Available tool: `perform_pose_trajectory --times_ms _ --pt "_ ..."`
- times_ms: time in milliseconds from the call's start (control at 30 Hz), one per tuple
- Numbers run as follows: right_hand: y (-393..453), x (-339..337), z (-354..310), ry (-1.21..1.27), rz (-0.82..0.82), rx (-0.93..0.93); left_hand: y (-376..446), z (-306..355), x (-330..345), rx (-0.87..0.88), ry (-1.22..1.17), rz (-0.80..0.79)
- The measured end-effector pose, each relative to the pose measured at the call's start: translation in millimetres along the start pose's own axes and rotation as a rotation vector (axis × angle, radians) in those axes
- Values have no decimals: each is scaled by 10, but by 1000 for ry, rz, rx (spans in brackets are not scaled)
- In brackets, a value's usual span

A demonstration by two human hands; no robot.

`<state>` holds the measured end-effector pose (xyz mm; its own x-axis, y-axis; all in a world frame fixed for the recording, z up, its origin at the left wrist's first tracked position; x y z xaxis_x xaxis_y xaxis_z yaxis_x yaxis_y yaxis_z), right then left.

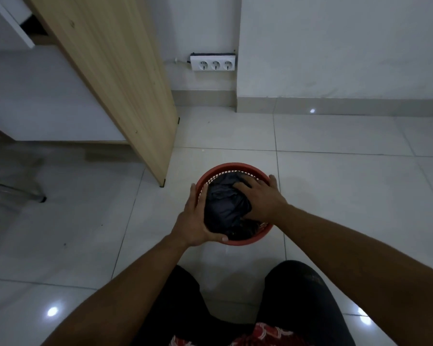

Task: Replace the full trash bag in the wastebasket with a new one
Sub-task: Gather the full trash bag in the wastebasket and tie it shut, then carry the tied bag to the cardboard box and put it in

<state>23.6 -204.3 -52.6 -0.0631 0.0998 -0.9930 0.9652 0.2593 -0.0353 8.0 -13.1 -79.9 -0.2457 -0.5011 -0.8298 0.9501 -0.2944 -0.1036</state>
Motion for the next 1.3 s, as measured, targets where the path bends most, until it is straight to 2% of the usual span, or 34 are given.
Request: perform_pose_trajectory --times_ms 267,567,800,867,1033,1200,1300 --pt "57 -170 64 168 57 147 227 129 -36 49 42 17" --pt "159 -787 354 503 358 301 456 360 9 58 -147 -10" --pt "74 -1224 516 553 458 359 480 291 -22 0 -28 35" --pt "11 -1416 562 587 523 385 487 344 -98 -8 -101 54" --pt "-97 -1951 596 640 641 444 481 750 -529 130 -504 209" --pt "-255 -2259 373 634 664 361 314 1116 -936 222 -596 301" --pt "-459 -2256 217 790 584 288 60 1195 -1071 263 -602 370"
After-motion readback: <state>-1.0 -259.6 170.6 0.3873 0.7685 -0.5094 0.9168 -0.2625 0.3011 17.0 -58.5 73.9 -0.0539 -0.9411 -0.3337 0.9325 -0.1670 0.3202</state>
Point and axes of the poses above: each hand's wrist, its own y-axis towards the middle knuckle, its own x-axis out of the palm, z = x × y, the point moved 9 cm from there along y, towards the middle knuckle, and after that the axes turned 15 degrees about z, right-handed, at the moved point
